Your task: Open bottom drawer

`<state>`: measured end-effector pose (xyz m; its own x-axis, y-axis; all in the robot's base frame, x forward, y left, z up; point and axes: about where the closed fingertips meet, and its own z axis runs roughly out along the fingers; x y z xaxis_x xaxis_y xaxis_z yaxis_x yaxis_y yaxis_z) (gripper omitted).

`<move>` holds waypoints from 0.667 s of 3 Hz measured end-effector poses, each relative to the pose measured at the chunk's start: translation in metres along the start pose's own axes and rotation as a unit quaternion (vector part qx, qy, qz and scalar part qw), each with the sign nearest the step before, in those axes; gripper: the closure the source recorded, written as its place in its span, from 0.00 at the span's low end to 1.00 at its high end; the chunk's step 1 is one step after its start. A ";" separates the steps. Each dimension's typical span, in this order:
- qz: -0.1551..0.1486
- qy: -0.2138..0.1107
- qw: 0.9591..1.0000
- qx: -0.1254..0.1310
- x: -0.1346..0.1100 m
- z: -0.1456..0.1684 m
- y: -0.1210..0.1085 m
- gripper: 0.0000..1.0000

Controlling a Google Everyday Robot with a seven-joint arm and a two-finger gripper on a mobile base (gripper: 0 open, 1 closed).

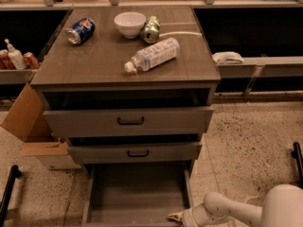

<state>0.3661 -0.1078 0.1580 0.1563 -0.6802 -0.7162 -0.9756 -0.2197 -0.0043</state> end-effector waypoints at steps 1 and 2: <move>0.000 -0.002 1.000 -0.002 -0.001 0.002 0.001 0.26; -0.004 -0.008 1.000 -0.016 -0.003 -0.001 -0.009 0.00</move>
Offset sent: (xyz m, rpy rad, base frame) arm 0.0140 0.0015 0.0034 0.0263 0.0237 0.0370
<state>0.3740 -0.1044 0.1612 0.1603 -0.6667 -0.7279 -0.9689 -0.2472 0.0130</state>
